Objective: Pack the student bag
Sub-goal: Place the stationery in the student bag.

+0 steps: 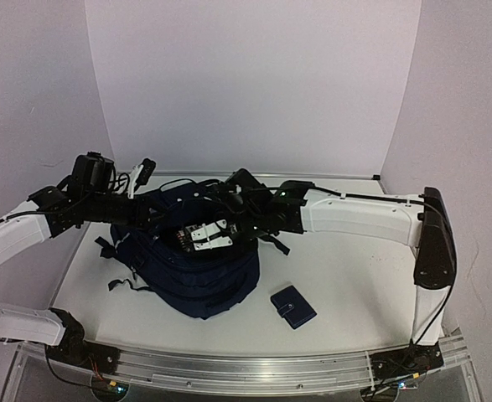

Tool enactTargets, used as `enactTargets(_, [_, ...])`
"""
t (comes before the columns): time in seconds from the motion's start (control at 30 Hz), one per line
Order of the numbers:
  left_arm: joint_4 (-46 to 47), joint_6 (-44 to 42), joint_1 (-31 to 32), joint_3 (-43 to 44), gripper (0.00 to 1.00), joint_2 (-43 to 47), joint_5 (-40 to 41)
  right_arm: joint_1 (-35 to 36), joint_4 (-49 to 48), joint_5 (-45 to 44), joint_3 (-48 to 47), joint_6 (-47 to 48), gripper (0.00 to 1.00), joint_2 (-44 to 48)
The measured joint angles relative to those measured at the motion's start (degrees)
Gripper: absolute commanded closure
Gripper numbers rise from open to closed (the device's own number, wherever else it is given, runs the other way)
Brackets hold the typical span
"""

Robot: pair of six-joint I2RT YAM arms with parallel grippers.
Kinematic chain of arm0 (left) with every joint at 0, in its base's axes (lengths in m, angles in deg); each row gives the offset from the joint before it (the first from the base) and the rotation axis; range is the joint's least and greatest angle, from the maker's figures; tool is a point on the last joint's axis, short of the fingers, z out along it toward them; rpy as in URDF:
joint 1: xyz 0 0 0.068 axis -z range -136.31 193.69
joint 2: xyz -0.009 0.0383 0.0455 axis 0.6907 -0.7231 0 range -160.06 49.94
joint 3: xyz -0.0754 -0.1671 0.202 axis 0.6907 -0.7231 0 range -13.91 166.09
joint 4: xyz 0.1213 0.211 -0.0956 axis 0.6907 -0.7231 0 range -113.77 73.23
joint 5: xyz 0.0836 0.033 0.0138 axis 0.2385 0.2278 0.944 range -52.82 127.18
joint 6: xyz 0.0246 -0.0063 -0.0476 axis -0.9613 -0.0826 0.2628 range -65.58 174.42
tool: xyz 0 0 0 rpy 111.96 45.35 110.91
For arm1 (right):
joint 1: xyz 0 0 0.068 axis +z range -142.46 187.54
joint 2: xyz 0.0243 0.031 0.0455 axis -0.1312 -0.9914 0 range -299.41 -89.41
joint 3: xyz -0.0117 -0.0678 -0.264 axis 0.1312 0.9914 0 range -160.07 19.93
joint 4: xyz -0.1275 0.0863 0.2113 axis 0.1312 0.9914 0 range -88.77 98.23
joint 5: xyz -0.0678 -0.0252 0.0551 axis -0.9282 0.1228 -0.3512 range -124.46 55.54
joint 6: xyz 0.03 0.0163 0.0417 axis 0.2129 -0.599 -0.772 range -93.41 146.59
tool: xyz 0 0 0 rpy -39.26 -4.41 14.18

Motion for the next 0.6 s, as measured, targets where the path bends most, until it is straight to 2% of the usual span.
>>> enactTargets(0.17, [-0.1, 0.0, -0.1, -0.3, 1.00, 0.7, 0.0, 0.0, -2.5, -0.4, -2.4, 3.0, 0.85, -4.3])
enactTargets(0.3, [-0.1, 0.0, -0.1, -0.4, 1.00, 0.9, 0.0, 0.0, -5.6, -1.2, -3.4, 4.7, 0.84, -7.6])
enactTargets(0.47, [-0.1, 0.0, -0.3, -0.7, 1.00, 1.0, 0.0, 0.0, -8.5, -1.9, -3.5, 4.7, 0.70, -8.4])
enactTargets(0.6, [-0.1, 0.0, -0.4, -0.8, 1.00, 1.1, 0.0, -0.1, -9.1, -1.6, -3.5, 1.3, 0.62, -8.0])
